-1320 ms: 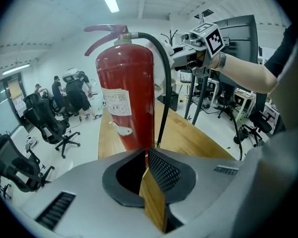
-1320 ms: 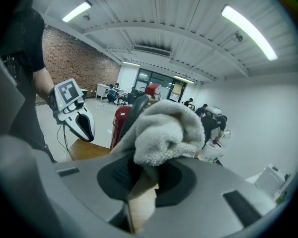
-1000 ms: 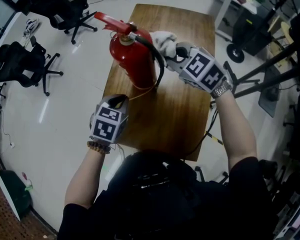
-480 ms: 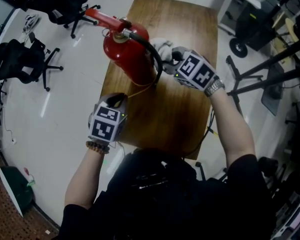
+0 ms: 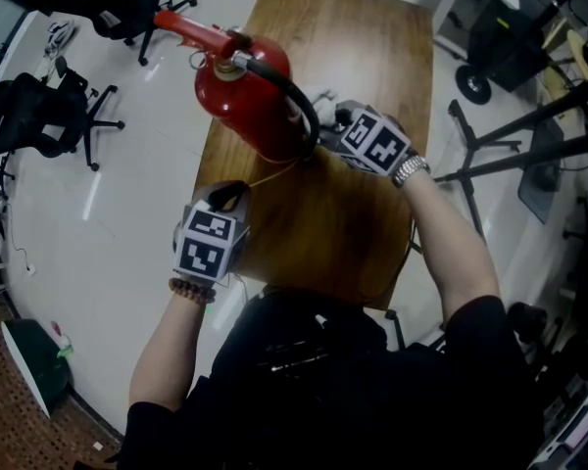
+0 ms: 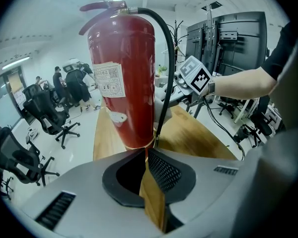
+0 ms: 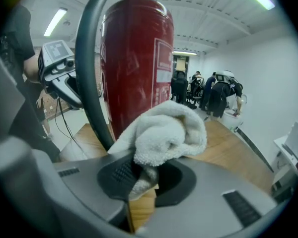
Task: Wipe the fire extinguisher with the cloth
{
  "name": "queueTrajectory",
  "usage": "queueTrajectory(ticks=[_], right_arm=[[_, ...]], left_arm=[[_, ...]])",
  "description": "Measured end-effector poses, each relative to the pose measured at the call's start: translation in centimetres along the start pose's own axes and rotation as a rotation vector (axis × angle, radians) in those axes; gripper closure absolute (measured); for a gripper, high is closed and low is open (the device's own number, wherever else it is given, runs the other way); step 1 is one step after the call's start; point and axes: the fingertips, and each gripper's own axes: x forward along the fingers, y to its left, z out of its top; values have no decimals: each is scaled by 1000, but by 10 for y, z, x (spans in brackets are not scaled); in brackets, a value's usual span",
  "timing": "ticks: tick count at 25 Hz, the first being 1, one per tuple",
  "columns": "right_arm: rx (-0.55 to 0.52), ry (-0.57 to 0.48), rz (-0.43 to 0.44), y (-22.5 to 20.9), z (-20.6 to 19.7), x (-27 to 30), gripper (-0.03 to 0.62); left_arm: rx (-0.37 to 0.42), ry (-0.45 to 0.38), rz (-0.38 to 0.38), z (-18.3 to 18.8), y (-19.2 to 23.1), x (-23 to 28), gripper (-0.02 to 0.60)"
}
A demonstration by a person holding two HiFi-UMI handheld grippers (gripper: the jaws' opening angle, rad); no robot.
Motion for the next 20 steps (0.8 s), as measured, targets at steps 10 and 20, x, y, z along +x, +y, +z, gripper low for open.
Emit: queueTrajectory(ticks=[10,20], right_arm=[[54,52,25,-5,-35,36,520],[92,114,49,-3,-64,61,520]], left_arm=[[-21,20,16,-6,5,3,569],[-45,33,36,-10,12,3,569]])
